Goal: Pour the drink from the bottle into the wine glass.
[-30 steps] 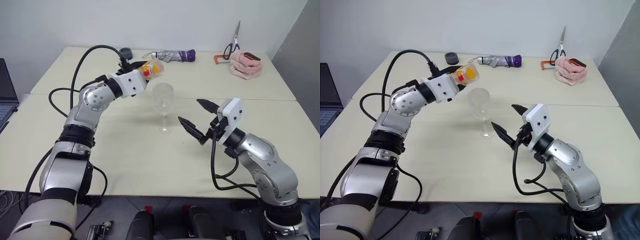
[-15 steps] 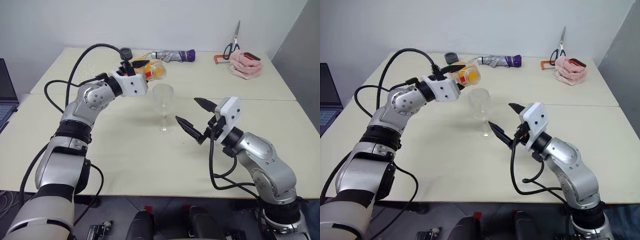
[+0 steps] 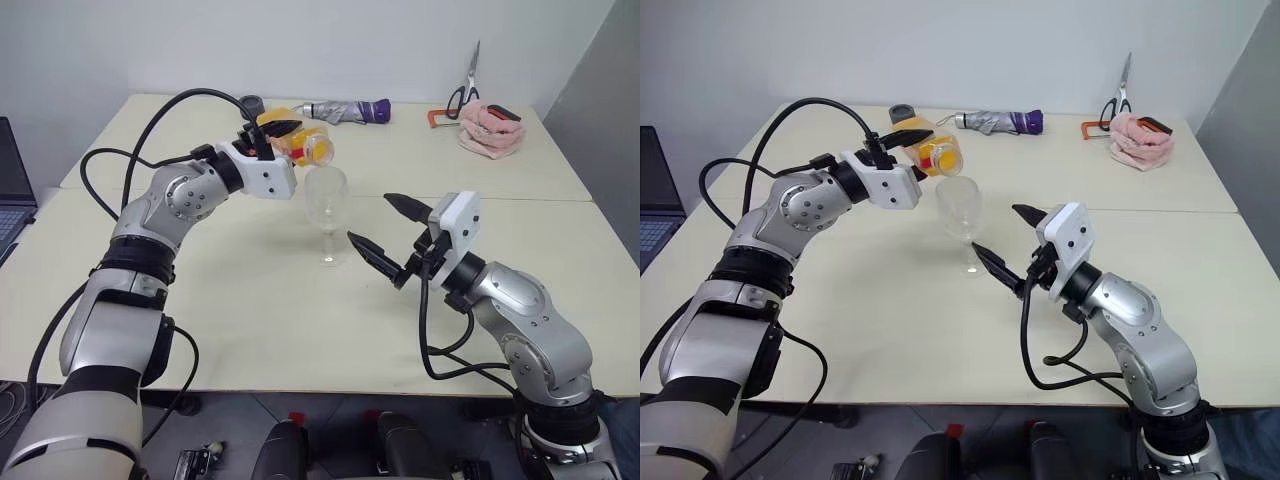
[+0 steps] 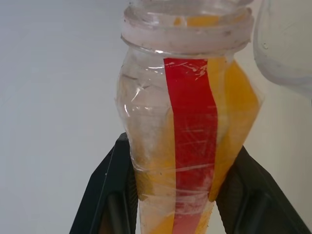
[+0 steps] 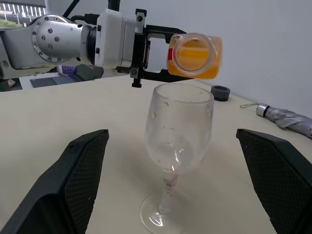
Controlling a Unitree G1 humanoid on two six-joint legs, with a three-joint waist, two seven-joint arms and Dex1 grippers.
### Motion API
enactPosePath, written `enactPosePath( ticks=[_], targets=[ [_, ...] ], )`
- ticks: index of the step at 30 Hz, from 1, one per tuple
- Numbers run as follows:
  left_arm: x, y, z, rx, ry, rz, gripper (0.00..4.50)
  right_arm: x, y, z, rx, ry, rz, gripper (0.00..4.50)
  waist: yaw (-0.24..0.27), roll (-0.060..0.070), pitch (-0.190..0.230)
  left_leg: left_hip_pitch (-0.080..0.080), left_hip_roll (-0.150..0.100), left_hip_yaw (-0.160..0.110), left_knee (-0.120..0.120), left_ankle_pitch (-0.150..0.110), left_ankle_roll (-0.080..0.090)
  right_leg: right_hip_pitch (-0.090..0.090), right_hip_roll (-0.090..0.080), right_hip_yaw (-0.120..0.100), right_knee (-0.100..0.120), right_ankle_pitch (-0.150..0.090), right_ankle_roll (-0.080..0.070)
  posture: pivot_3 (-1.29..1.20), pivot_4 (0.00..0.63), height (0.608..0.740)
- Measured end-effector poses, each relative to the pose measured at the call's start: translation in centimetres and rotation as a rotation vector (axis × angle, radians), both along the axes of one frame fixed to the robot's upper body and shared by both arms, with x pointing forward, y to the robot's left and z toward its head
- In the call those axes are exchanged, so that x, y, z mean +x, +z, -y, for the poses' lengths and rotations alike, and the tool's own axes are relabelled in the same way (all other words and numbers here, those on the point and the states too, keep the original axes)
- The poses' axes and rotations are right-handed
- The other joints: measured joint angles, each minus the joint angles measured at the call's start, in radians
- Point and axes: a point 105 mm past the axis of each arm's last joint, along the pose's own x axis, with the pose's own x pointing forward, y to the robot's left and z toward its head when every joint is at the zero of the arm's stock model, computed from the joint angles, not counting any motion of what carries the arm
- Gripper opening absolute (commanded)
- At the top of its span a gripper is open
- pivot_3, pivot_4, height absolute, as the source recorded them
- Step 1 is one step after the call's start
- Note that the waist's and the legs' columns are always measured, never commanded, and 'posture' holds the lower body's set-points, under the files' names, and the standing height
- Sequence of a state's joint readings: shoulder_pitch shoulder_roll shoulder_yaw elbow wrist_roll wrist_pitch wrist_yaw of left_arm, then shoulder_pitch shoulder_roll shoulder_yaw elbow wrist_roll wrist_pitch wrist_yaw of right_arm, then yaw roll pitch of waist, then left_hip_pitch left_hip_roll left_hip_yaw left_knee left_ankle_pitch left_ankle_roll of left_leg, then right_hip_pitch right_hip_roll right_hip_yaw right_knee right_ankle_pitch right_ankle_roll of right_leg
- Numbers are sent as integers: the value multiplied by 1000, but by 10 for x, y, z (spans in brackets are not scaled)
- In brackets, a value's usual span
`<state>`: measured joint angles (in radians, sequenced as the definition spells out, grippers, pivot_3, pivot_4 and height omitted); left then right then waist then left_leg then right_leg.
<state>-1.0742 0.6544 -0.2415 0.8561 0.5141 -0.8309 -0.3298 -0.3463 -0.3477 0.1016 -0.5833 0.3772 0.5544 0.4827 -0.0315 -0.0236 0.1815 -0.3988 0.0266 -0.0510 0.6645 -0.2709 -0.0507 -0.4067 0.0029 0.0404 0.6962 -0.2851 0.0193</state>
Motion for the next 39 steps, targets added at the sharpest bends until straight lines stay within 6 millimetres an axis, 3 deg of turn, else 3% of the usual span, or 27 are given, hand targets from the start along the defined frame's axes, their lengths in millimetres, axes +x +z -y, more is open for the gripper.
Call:
enactPosePath(
  ticks=[19,39],
  targets=[
    [0,6,-4,73,15,80,1688,-6,-9,5,-77,66,-20,4500,0,0,0,0,0,0,0,0,0,0,0,0,0,0,0,0,150,740],
    [-1,12,-3,93,13,116,1688,-5,1,12,-35,60,-8,4500,1,0,0,0,0,0,0,0,0,0,0,0,0,0,0,0,150,740]
  ],
)
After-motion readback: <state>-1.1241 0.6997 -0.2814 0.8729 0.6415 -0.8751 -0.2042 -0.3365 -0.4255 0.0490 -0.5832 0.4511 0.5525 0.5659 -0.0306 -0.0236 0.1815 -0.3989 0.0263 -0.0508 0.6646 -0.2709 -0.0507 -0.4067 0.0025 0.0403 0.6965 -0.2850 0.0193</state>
